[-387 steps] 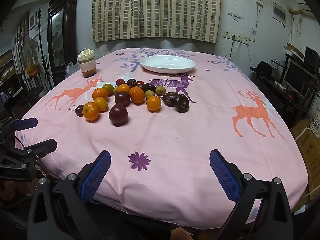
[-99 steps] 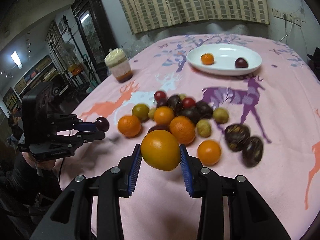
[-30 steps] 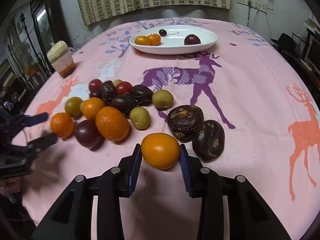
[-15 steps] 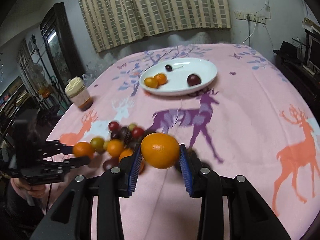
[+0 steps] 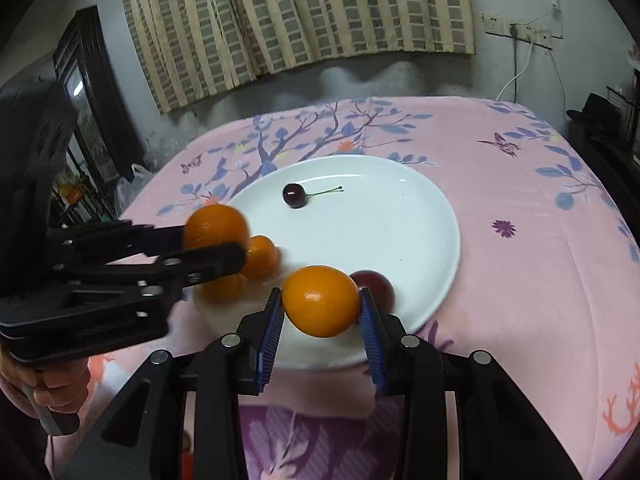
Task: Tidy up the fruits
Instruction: 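Drop the orange and tangerine onto the white plate, opening both tools, then grasp a dark plum with the left tool while the right tool grasps a brown round fruit, then place the plum and brown fruit on the white plate, opening both tools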
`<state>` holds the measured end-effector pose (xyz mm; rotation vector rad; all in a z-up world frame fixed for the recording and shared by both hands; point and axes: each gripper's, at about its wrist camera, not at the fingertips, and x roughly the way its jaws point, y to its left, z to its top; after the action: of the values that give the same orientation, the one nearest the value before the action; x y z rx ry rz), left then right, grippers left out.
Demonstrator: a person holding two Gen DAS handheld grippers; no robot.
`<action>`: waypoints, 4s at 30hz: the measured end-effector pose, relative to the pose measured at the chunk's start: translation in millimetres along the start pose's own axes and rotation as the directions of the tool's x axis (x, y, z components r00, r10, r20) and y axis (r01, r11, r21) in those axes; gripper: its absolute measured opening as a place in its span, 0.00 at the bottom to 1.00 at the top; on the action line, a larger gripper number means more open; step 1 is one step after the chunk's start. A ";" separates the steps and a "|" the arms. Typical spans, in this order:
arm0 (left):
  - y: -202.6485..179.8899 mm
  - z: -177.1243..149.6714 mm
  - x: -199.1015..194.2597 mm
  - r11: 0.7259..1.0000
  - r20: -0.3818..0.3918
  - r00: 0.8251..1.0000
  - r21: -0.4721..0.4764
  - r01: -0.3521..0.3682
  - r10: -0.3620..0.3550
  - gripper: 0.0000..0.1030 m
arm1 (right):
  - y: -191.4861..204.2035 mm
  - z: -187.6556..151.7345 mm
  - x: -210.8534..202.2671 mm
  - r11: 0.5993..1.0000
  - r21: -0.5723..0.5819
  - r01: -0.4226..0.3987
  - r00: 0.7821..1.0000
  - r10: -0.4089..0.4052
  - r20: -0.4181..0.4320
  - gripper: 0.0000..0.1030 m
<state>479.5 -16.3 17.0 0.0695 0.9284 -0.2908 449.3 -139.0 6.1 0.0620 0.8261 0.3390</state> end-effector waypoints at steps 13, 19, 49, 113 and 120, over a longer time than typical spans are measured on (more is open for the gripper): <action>4.1 -71.4 -117.8 0.998 0.201 0.978 -0.003 -0.059 0.058 0.94 | 4.7 -69.2 -107.3 0.994 -0.108 -0.023 0.996 0.032 0.080 0.71; -19.9 -171.9 -155.7 0.999 0.221 0.975 0.040 -0.035 0.025 0.95 | 8.0 -149.7 -141.9 0.989 -0.145 -0.039 0.999 0.041 0.012 0.73; -70.9 -259.3 -123.7 0.996 0.032 0.998 0.073 0.060 -0.062 0.66 | -11.6 -194.4 -133.7 0.979 0.102 -0.178 0.984 0.180 -0.013 0.39; 17.6 -163.5 -149.0 0.994 0.209 0.973 -0.070 -0.085 0.098 0.92 | 4.9 -110.4 -104.6 0.998 -0.021 0.059 0.998 -0.058 0.029 0.66; 13.6 -241.3 -169.1 0.989 0.164 0.979 -0.101 -0.110 0.125 0.92 | 14.2 -159.2 -104.9 1.000 0.010 0.019 0.998 -0.018 -0.066 0.66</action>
<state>200.1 77.8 6.1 0.0146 0.7640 -0.1414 263.5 -171.3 -24.9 0.0532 0.8937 0.3209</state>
